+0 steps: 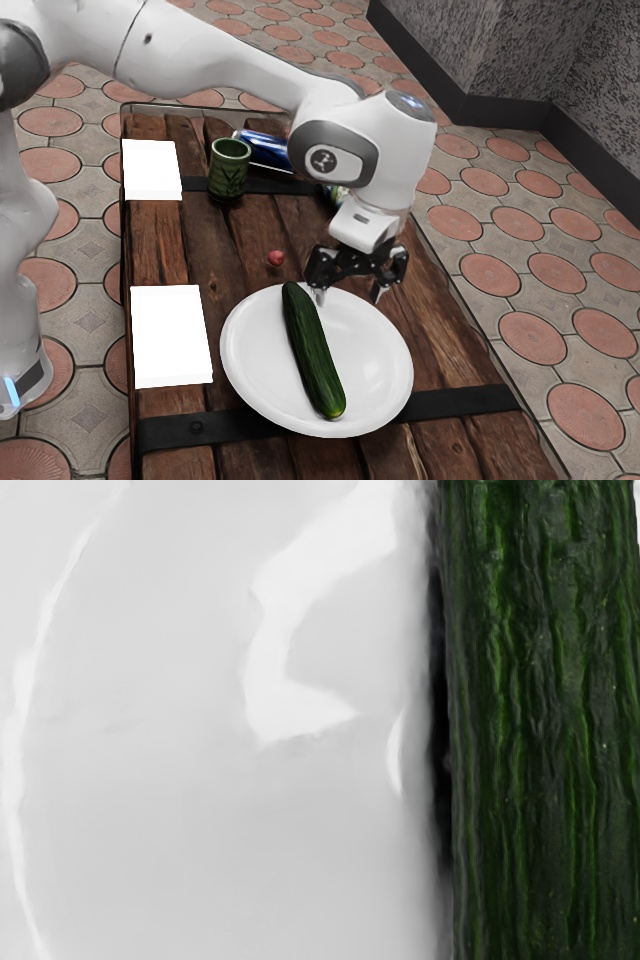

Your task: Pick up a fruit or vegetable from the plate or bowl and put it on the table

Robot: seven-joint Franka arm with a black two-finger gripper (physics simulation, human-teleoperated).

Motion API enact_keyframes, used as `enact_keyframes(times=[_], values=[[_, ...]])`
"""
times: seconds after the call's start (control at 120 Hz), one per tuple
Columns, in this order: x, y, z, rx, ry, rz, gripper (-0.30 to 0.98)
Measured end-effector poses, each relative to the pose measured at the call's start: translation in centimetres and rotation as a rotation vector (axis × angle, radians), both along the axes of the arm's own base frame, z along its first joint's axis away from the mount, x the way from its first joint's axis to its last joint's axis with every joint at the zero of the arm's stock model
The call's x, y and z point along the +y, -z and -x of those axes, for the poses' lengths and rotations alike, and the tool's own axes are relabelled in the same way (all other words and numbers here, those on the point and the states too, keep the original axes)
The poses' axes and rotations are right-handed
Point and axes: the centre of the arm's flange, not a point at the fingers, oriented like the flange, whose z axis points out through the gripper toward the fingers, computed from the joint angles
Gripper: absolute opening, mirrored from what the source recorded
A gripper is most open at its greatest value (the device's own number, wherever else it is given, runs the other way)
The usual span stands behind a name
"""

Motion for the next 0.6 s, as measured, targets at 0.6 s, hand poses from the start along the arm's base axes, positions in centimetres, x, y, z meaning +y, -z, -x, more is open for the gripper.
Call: enact_keyframes(times=[0.6], values=[[-5.3,-3.5,0.0,-0.114,0.282,0.097,0.69]])
